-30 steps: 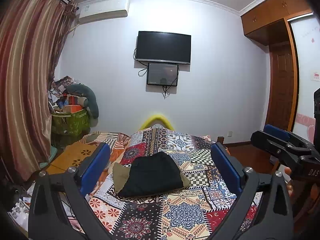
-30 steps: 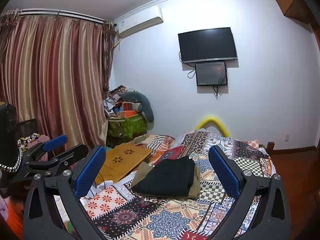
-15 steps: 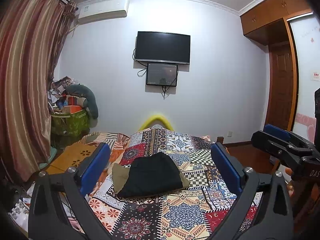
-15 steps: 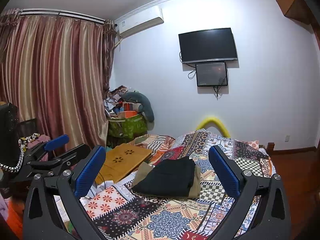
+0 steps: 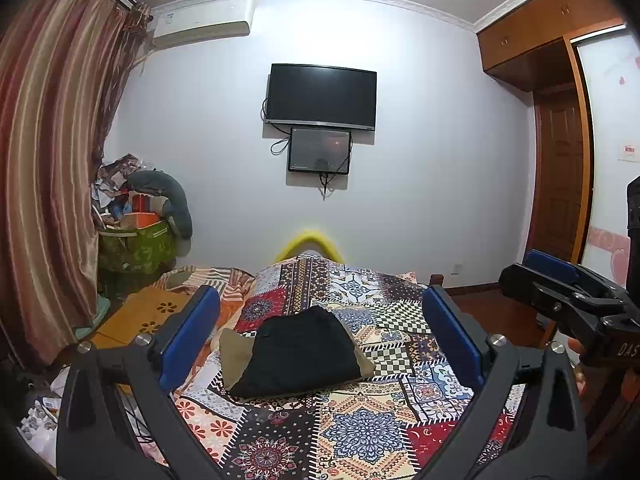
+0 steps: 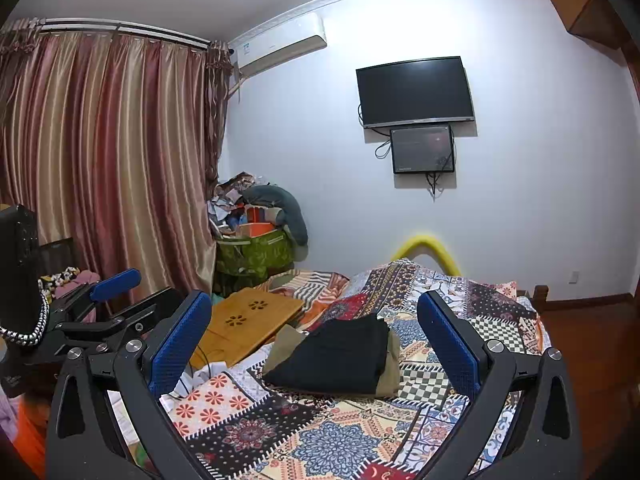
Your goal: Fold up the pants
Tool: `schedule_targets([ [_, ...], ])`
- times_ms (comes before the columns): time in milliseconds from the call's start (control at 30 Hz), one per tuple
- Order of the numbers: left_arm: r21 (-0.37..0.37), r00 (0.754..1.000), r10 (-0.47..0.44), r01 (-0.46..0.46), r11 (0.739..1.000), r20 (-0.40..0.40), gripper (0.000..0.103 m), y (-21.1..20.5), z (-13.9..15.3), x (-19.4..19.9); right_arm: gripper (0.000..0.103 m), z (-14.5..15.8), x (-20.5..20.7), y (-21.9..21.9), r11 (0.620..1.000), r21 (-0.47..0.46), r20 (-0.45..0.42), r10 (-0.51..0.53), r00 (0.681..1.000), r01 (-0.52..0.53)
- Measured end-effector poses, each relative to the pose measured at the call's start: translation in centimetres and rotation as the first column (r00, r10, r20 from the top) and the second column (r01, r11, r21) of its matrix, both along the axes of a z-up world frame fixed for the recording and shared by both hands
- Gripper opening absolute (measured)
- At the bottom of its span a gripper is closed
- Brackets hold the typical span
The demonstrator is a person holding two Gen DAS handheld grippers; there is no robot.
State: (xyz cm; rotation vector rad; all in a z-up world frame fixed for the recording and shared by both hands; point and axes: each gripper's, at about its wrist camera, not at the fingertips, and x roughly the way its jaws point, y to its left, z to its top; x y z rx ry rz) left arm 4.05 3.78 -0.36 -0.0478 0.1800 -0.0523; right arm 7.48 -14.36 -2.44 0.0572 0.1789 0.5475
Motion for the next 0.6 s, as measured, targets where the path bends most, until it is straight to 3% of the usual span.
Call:
schedule_targets([
  [600, -0.023, 0.999, -0.036, 0.036, 0.999, -0.013, 0.102, 0.12, 0.15, 0.02, 0.102, 0.38, -0.05, -0.17, 1.000, 0.003, 0.000, -0.005, 1.000, 0.005],
])
